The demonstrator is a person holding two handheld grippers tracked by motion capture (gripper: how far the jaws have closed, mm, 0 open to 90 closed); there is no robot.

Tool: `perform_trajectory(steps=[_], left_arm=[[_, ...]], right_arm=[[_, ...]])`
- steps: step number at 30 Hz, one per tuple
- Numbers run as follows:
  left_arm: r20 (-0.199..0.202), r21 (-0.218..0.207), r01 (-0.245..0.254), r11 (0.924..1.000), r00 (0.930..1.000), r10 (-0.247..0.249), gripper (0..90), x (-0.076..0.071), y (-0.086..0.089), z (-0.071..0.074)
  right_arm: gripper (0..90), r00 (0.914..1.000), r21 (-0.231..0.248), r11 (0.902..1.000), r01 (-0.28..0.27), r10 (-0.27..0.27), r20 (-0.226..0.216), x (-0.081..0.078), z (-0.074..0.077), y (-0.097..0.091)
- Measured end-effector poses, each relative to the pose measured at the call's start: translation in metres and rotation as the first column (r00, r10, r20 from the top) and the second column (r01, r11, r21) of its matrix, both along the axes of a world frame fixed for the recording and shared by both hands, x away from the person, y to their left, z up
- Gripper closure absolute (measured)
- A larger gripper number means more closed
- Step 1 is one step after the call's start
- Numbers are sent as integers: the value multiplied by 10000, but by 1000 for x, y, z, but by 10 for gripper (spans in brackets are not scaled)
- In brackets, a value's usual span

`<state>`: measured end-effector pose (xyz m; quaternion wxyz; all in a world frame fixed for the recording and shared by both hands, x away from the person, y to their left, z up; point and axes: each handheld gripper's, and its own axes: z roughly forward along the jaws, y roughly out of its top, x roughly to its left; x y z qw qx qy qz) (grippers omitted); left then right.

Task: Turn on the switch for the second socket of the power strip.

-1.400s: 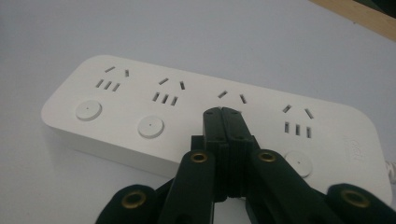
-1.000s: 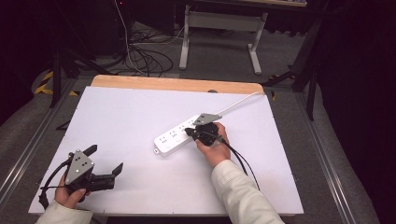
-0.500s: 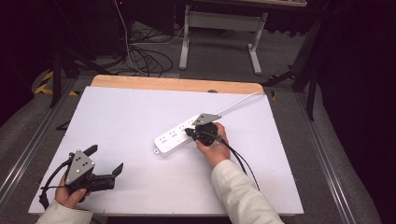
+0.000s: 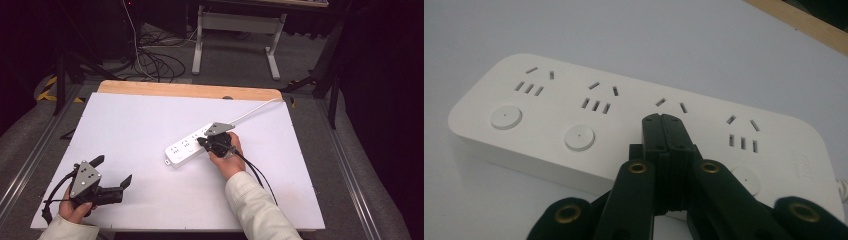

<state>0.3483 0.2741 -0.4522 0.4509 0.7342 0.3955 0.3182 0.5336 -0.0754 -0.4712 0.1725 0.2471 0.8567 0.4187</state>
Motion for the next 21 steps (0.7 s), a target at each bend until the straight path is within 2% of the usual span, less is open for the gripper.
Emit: perform_trajectory(steps=[5,11,21], left_arm=[[-12,-11,6,10000,10000,-6,3,0,0,0],[-28,-4,-11,10000,10000,11,3,0,-1,0],[-27,11,-17,10000,10000,17,3,0,-1,0]], right_arm=[[900,10000,-27,10000,33,-33,76,-1,-1,0],[900,10000,212,9998,67,-66,-11,-1,-3,-2],[900,9999,198,9998,81,-84,142,-2,-4,-1]])
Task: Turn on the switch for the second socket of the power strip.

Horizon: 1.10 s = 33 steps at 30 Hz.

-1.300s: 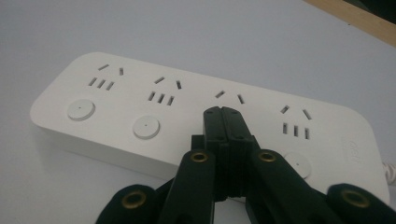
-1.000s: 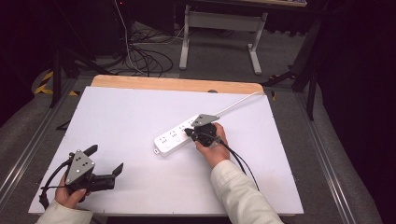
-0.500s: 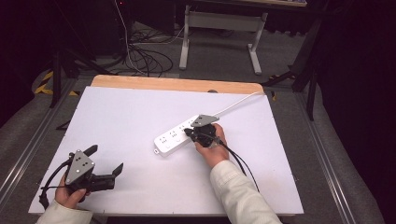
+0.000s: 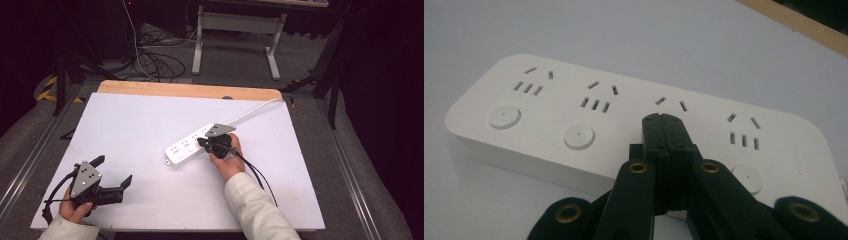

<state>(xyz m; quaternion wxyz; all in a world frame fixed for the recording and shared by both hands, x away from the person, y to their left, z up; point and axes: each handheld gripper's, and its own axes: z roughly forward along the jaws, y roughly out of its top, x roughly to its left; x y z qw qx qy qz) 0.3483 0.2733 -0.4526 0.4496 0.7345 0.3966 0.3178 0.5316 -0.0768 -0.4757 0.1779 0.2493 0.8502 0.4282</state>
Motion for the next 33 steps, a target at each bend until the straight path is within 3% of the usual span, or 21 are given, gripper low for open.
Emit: perform_trajectory(steps=[3,7,13,20,33], left_arm=[[-1,-8,-10,10000,10000,10,3,0,0,0],[-10,-15,-20,10000,10000,20,3,0,0,0],[-6,11,-43,10000,10000,43,3,0,0,0],[24,87,-14,10000,10000,14,3,1,0,0],[-52,24,27,10000,10000,-27,3,2,-2,0]], right_arm=[[900,10000,44,10000,25,-25,-39,0,0,0],[900,10000,-238,9997,-37,38,11,-1,4,4],[900,9999,238,9997,84,-86,90,-3,16,-2],[900,9992,333,9994,-61,48,408,-10,31,-6],[900,9988,609,9980,-146,117,474,-23,51,-18]])
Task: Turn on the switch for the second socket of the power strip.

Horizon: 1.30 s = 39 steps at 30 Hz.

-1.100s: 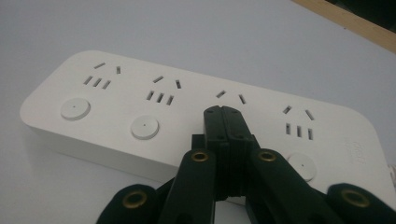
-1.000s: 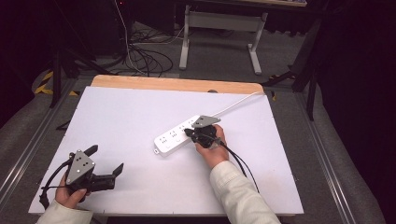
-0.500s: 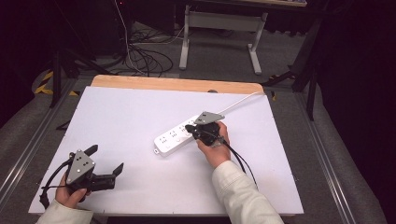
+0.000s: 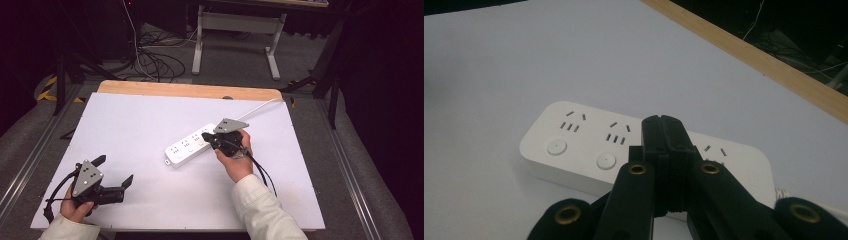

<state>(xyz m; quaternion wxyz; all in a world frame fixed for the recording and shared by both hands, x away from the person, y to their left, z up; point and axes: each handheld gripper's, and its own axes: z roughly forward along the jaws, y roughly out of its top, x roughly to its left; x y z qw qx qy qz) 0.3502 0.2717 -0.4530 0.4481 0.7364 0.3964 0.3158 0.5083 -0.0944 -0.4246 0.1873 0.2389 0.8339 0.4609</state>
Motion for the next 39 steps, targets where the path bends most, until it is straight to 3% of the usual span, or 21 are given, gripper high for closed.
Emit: perform_trajectory(steps=[8,14,18,24,33,34,35,36,37,39], left_arm=[[28,29,-33,10000,10000,33,3,0,0,0],[55,-24,-84,10000,9999,84,3,0,2,1],[58,37,-83,10000,9999,83,3,0,1,1],[37,-14,-105,9999,9999,105,3,0,1,1],[26,-23,-125,9999,9999,125,3,1,1,0],[25,-26,-123,9999,9999,123,3,1,1,0],[50,15,-107,9999,9999,107,3,1,1,0],[37,-14,-100,9999,9999,100,3,1,1,0],[49,-3,-81,10000,10000,81,3,1,1,0],[50,-2,-100,9999,9999,100,3,1,1,0]], right_arm=[[892,9997,-56,9997,-233,233,58,-4,3,3],[657,9994,364,9990,-245,235,261,-6,8,1],[549,9989,477,9979,-441,433,189,-9,11,-1],[505,9988,695,9964,-488,488,26,-19,21,-10],[336,9999,877,9961,-134,134,12,-36,38,-34],[315,9999,911,9958,51,-41,-112,-38,38,-37],[301,9983,989,9947,288,-236,-537,-40,38,-40],[298,9902,1176,9916,547,-387,-1343,-41,37,-44],[304,9840,1138,9919,557,-352,-1747,-40,36,-48],[355,9902,1015,9940,401,-260,-1373,-43,34,-53]])
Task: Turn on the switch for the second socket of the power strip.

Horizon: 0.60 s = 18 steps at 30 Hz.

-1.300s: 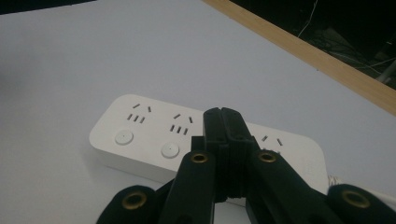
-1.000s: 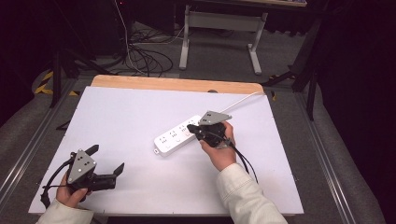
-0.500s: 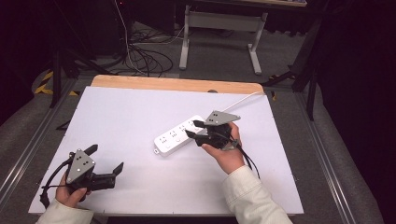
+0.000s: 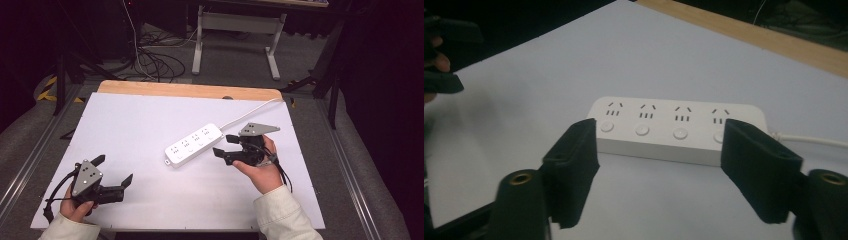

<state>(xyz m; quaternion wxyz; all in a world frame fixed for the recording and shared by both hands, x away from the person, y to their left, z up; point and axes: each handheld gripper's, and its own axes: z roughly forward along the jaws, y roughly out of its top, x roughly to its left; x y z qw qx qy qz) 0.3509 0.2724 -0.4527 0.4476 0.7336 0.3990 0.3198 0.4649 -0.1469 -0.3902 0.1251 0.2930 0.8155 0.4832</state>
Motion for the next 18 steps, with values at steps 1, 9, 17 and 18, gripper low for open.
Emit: perform_trajectory(steps=[1,9,17,18], left_arm=[[2,4,-4,10000,10000,4,3,0,0,0],[-5,-5,12,10000,10000,-12,3,0,0,0],[19,12,57,10000,10000,-57,3,0,0,0],[19,5,53,10000,10000,-53,3,0,0,0]], right_arm=[[352,10000,-98,10000,-7,8,69,-2,-1,-3],[296,9994,56,10000,-14,13,334,-17,-16,-30],[258,9986,122,9994,334,-338,403,-29,-32,-58],[256,9986,174,9991,378,-384,373,-30,-34,-62]])
